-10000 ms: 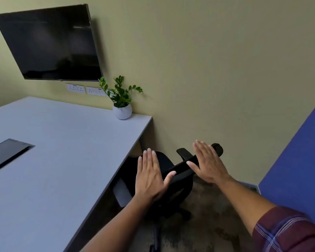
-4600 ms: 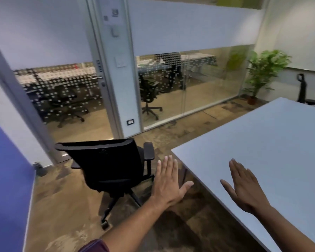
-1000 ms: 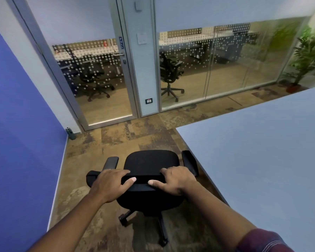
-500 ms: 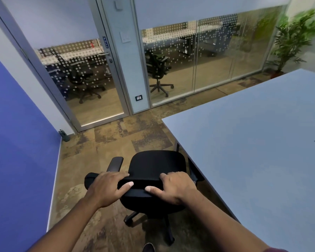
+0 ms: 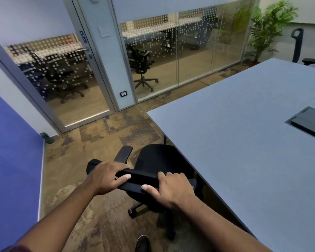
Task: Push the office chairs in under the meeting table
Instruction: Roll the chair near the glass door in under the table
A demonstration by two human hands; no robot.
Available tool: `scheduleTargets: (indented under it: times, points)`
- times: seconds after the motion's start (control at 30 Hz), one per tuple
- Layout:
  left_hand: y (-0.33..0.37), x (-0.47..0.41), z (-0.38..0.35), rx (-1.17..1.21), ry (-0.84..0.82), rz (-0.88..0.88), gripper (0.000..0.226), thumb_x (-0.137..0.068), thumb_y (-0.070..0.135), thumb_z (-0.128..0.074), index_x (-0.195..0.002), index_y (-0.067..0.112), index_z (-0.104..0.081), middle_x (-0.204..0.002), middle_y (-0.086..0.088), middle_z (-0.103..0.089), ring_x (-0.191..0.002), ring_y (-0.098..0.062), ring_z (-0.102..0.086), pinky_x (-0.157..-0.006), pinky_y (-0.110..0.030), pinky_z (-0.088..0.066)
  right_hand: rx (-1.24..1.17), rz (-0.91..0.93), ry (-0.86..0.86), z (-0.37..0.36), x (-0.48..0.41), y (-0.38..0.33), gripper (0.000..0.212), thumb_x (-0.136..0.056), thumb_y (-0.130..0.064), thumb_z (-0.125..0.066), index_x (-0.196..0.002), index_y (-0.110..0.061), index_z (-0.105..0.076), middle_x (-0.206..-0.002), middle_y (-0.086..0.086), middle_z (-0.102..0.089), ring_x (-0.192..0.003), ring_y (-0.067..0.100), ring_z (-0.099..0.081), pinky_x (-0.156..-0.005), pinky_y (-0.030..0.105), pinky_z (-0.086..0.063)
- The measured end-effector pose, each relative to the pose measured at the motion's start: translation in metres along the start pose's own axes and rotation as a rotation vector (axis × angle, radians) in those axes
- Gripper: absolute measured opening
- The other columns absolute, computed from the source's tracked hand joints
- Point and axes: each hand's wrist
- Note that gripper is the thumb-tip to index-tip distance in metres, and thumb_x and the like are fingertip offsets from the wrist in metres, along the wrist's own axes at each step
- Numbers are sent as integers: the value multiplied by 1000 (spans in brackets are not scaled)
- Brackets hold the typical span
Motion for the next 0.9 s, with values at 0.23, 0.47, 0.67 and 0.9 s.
scheduleTargets:
  times: [0.23, 0.47, 0.67, 0.9]
  points:
    - [5, -31, 4, 24, -38, -121, 65, -103, 71, -33, -137, 31, -72, -134, 13, -74, -120, -13, -67, -97, -37, -46, -3, -145, 65, -4, 16, -4, 98, -89, -99, 2, -98, -20, -56, -88, 7, -67, -77, 31, -62, -72, 48, -40]
    - [11, -65, 3, 32, -69, -229, 66, -102, 71, -34, -140, 31, -71, -139, 14, -72, -127, -9, -64, -103, -32, -40, 7, -295, 86, -8, 25, -2, 95, -87, -99, 5, -94, -22, -51, -84, 6, -63, -71, 31, -55, -69, 48, -38]
    - [16, -97, 3, 44, -89, -354, 64, -103, 72, -37, -139, 31, -70, -139, 14, -72, -129, -8, -63, -109, -37, -43, 3, -415, 85, -7, 28, -1, 95, -87, -99, 6, -96, -23, -49, -82, 2, -56, -69, 28, -47, -68, 47, -38]
    - [27, -134, 4, 52, -100, -490, 66, -101, 72, -38, -139, 29, -72, -139, 12, -73, -130, -10, -63, -110, -38, -44, 39, -523, 110, -6, 32, 1, 96, -85, -100, 9, -101, -26, -50, -90, 2, -63, -79, 29, -59, -71, 47, -37]
Point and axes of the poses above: each hand's wrist, its own x-axis away from the middle knuckle, its own z-axis out of the back of the hand, y = z × x
